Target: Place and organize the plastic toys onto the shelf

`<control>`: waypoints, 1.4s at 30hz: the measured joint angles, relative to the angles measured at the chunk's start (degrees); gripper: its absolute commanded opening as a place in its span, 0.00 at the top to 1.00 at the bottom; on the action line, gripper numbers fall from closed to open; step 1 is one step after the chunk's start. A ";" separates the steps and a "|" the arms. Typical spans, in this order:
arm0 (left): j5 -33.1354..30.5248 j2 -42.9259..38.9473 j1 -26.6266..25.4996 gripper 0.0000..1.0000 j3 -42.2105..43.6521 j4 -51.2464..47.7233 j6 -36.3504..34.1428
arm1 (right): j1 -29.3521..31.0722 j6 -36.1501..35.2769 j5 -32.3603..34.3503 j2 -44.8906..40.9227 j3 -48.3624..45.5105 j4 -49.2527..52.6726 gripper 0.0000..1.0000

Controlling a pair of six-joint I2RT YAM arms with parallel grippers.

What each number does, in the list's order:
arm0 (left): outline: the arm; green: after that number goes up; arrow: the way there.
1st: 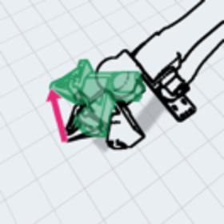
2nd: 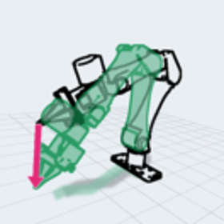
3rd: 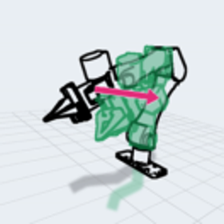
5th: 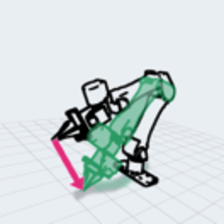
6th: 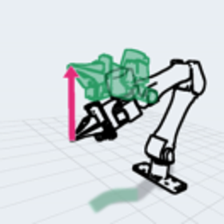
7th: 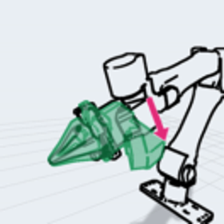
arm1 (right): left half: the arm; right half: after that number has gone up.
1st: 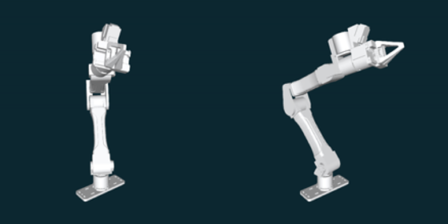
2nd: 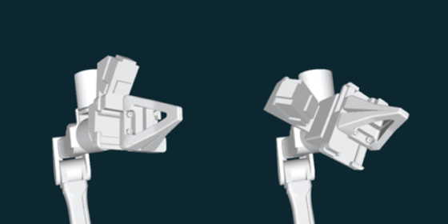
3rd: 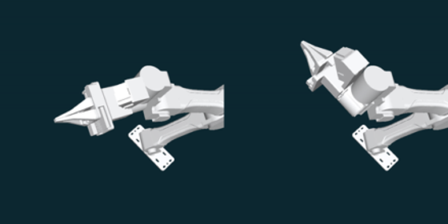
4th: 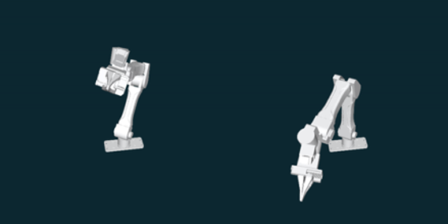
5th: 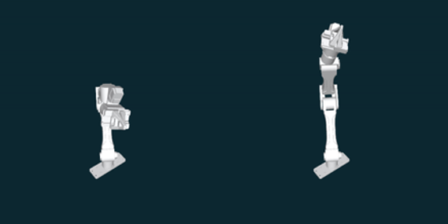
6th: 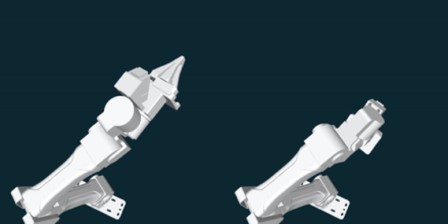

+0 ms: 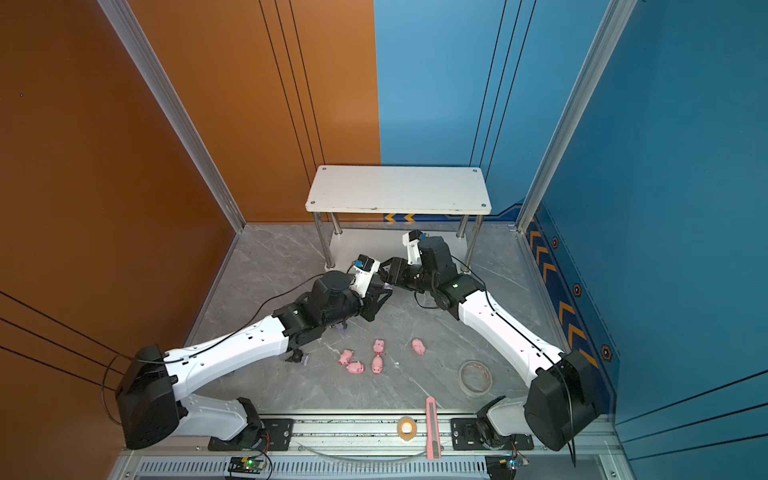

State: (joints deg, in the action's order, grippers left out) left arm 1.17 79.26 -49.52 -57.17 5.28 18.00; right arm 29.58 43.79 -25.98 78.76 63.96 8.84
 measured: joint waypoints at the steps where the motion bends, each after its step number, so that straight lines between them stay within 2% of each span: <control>1: 0.00 0.26 0.00 0.87 -0.57 -0.66 -0.24 | -0.04 0.00 0.04 -0.11 -0.15 0.02 0.95; 18: 4.42 3.61 0.96 0.86 -5.18 -2.10 -2.40 | -1.11 -0.94 4.15 -4.31 -1.46 1.11 0.95; 25: 7.17 4.11 2.23 0.75 -5.22 -2.25 -3.76 | -1.16 -0.94 5.05 -5.29 -2.25 1.03 0.95; 30: 8.37 4.92 3.56 0.75 -5.49 -2.29 -4.11 | -1.49 -0.98 5.95 -5.86 -2.43 0.96 0.95; 38: 3.56 8.96 9.79 0.75 -5.99 -3.74 -2.82 | -0.94 -1.60 4.59 -9.07 -2.71 1.68 0.96; 42: 2.51 9.09 10.82 0.74 -6.84 -3.45 -2.05 | -0.70 -2.08 4.35 -9.77 -2.71 1.90 0.96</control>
State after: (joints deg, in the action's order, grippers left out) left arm 3.68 88.36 -38.70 -64.01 1.83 15.94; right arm 28.88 41.71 -21.63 68.99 61.25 10.74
